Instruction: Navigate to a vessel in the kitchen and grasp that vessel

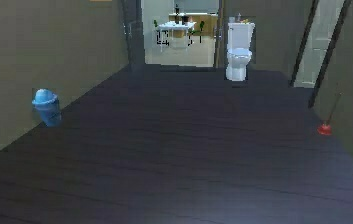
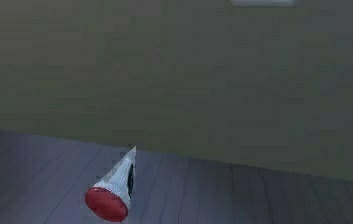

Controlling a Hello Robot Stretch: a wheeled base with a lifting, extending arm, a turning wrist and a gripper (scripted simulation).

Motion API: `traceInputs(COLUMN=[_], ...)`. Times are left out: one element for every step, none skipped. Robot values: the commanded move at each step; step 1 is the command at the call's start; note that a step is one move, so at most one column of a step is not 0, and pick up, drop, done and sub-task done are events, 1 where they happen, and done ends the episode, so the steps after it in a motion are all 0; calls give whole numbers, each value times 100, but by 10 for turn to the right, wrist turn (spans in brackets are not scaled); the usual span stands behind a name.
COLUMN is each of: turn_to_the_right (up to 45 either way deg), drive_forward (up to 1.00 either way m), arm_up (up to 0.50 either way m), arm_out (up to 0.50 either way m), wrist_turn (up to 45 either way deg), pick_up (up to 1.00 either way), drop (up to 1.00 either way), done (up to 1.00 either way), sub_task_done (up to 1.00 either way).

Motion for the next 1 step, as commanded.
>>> traceInputs(turn_to_the_right=[0], drive_forward=[100], arm_up=[0], arm_out=[0], wrist_turn=[0], pick_up=[0], drop=[0], done=[0], sub_task_done=[0])
